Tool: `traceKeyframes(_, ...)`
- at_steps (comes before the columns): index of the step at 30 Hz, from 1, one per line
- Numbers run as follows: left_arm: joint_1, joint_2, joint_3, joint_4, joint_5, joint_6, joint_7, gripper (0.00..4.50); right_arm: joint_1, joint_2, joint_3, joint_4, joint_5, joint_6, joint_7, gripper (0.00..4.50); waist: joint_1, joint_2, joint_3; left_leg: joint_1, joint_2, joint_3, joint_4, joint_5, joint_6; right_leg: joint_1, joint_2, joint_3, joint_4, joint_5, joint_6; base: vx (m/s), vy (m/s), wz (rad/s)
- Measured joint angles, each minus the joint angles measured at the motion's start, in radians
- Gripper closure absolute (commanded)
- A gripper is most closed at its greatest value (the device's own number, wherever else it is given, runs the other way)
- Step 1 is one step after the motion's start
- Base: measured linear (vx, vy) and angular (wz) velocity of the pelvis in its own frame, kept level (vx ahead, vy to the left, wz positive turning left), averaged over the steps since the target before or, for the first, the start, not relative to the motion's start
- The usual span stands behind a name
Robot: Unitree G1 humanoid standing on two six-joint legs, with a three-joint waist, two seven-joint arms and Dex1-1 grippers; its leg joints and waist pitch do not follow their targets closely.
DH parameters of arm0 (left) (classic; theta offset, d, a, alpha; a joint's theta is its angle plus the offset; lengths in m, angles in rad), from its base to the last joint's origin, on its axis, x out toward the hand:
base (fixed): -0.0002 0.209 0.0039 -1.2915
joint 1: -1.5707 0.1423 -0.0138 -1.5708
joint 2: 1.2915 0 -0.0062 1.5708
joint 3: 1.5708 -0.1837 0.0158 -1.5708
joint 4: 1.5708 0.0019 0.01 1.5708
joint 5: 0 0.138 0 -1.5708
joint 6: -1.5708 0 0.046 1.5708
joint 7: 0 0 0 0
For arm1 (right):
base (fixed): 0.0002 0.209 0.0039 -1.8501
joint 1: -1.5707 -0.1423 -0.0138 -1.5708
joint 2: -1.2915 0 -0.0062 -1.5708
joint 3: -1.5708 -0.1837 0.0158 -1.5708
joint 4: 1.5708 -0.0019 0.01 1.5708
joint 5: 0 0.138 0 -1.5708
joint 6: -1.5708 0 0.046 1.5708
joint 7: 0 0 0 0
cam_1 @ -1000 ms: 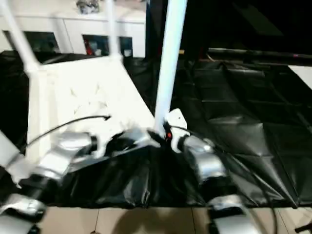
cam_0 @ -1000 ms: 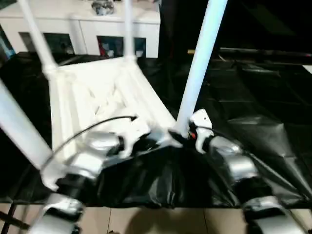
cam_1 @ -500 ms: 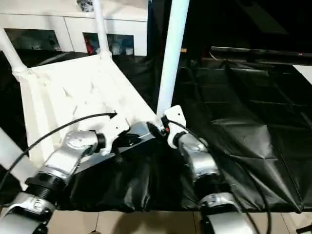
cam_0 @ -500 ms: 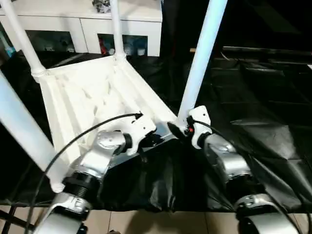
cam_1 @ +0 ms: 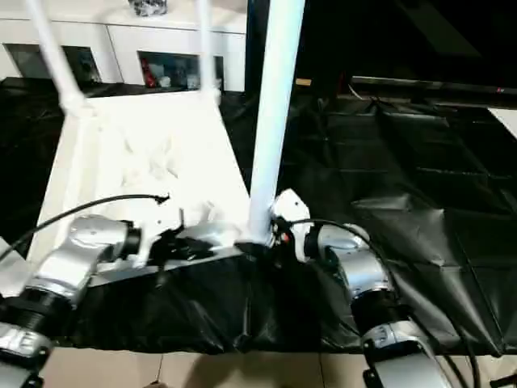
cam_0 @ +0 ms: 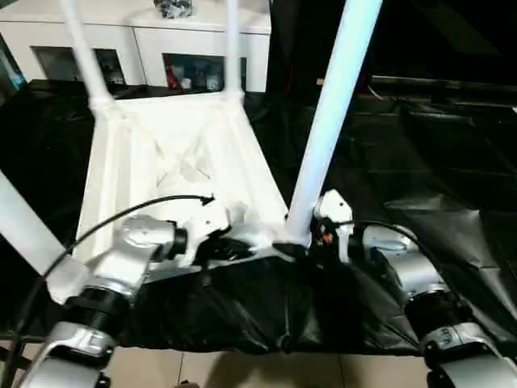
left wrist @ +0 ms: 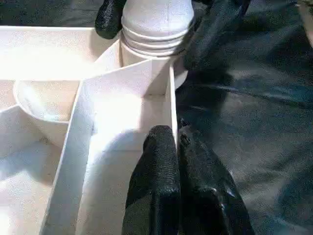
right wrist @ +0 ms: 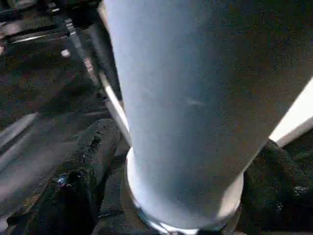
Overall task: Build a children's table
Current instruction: Rotate leg to tighten
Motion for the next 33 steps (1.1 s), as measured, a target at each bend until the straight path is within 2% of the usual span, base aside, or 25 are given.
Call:
traceKeyframes(3,-0.001,0.009,0.001,0.009,-0.004,-0.01,-0.029,4.5,-0.006,-0.012,0.017,0.0,-0.001,-0.003,0.039,0.94,0.001,-0.001,0.0,0.0,0.0,0.0,0.0,0.0,0.0,0.0,0.0,0.0,0.0,0.0,0.0,0.0,0.0,0.0)
traceKeyframes(11,-0.001,0.018,0.001,0.01,-0.005,-0.011,-0.057,4.5,-0.007,-0.011,0.019,0.001,-0.001,0.001,0.056,1.65,0.004,-0.004,-0.001,0.001,0.0,0.0,0.0,0.0,0.0,0.001,0.0,0.0,0.0,0.0,0.0,0.0,0.0,0.0)
traceKeyframes(17,-0.001,0.012,0.001,0.013,-0.002,-0.018,-0.044,4.5,0.015,-0.005,0.003,-0.019,0.011,0.011,0.033,1.78,0.009,-0.004,-0.001,0.002,0.0,0.0,0.0,0.0,0.0,0.001,0.0,0.0,0.0,0.0,0.0,0.0,0.0,0.0)
traceKeyframes(20,-0.004,-0.011,0.006,0.024,0.025,-0.034,0.033,4.5,0.019,0.026,-0.026,-0.009,-0.006,0.016,-0.079,1.8,0.003,-0.004,-0.001,0.005,0.0,0.0,0.0,0.0,0.0,0.003,0.0,0.001,0.001,0.001,-0.002,0.0,0.0,0.0)
traceKeyframes(25,-0.039,-0.145,0.011,0.046,0.119,0.031,0.296,4.5,0.015,0.155,-0.143,0.045,-0.028,0.034,-0.514,1.81,-0.012,0.001,0.001,0.005,-0.002,0.0,0.0,0.0,0.0,0.003,-0.001,0.003,0.0,-0.001,0.002,-0.02,-0.001,0.0)
traceKeyframes(31,-0.067,-0.23,0.01,0.073,0.14,0.08,0.427,4.5,-0.006,0.226,-0.198,0.059,-0.049,0.059,-0.757,1.81,-0.01,0.011,0.0,0.003,-0.003,0.0,-0.001,0.0,0.0,0.002,-0.001,0.003,-0.002,-0.001,0.002,0.0,0.0,0.0)
traceKeyframes(33,-0.069,-0.236,0.01,0.075,0.145,0.078,0.431,4.5,-0.007,0.227,-0.199,0.06,-0.054,0.053,-0.766,1.25,-0.008,0.013,-0.001,0.003,-0.003,0.0,-0.001,0.0,0.0,0.003,-0.001,0.003,-0.002,0.0,0.003,0.0,0.0,0.0)
